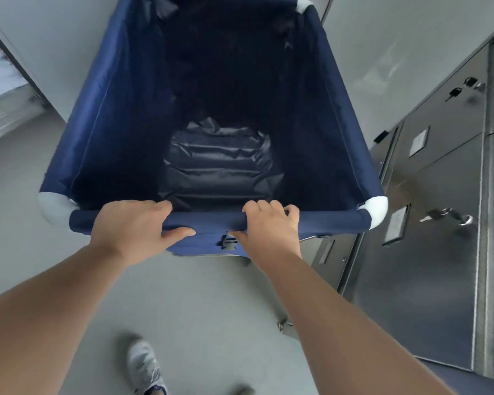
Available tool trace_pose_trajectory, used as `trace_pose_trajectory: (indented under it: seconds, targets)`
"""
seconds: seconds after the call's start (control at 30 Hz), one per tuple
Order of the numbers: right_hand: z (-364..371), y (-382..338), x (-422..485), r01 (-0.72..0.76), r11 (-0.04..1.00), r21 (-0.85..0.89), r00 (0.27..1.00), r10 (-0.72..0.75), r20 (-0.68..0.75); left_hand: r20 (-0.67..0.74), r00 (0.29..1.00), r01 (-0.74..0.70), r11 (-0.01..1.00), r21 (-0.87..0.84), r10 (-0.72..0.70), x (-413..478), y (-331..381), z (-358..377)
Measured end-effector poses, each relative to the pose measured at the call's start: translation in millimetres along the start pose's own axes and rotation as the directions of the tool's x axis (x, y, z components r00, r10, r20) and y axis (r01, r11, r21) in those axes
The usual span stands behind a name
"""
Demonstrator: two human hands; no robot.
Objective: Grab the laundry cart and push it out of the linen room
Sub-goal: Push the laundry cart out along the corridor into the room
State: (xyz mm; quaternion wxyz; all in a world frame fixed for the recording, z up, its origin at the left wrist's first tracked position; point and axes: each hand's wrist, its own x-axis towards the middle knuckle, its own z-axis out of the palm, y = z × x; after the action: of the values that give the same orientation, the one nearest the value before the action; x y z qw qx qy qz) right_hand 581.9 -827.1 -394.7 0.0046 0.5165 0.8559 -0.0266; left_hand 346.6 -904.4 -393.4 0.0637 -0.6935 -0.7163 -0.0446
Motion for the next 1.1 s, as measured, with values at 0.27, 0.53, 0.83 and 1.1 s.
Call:
trace_pose_trajectory:
  seconds: [0.27, 0.53, 0.83, 1.1]
  targets:
    - [3, -25, 42, -0.017, 1.0, -0.011, 1.0, 0.017, -0.022, 0.0, 1.0, 0.011, 1.0, -0.001, -0.011, 33, -42, 5]
    - [-5, -13, 104, -0.039, 0.998, -0.05, 0.998, 0.037, -0.049, -0.016, 1.0, -0.027, 1.0, 0.006, 0.027, 96, -60, 22]
    - [-7, -38, 177, -0.076, 0.997, -0.032, 0.996, 0.075, -0.042, -0.037, 0.997, -0.067, 0.998, -0.005, 0.067, 158, -113, 32]
    - [-6, -38, 241, -0.095, 0.995, -0.041, 0.994, 0.092, -0.059, -0.045, 0.995, -0.093, 0.995, 0.028, 0.094, 216, -142, 45]
